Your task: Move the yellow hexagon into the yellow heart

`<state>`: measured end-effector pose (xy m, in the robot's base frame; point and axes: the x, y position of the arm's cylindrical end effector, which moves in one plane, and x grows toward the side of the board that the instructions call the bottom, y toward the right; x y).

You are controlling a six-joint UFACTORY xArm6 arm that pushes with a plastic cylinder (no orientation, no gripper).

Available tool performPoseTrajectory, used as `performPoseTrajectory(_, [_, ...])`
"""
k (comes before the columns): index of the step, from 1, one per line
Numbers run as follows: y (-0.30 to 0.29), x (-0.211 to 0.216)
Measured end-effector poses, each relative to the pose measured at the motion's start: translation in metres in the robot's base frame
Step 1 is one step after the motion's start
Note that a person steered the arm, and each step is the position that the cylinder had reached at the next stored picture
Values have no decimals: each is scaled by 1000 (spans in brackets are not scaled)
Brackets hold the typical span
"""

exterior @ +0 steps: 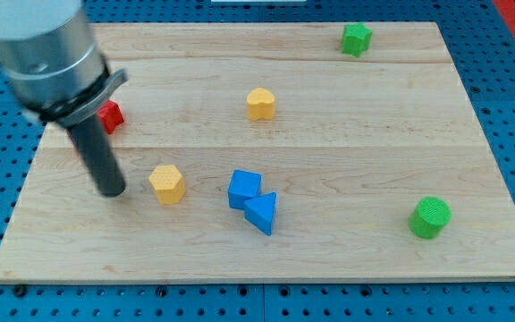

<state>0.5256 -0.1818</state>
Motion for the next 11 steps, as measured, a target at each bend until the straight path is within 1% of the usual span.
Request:
performPoseTrajectory(1, [62,16])
performPoseTrajectory(2, [87,-40])
performPoseTrajectory(3, [98,-115])
performPoseTrajectory(4, [97,-99])
performPoseTrajectory(5, [57,-108])
performPoseTrajectory(6, [57,-151])
performPoseTrajectory(7, [85,-162])
performPoseTrajectory(8, [130,-162])
performPoseTrajectory(9, [117,-168])
performPoseTrajectory(11, [98,-225])
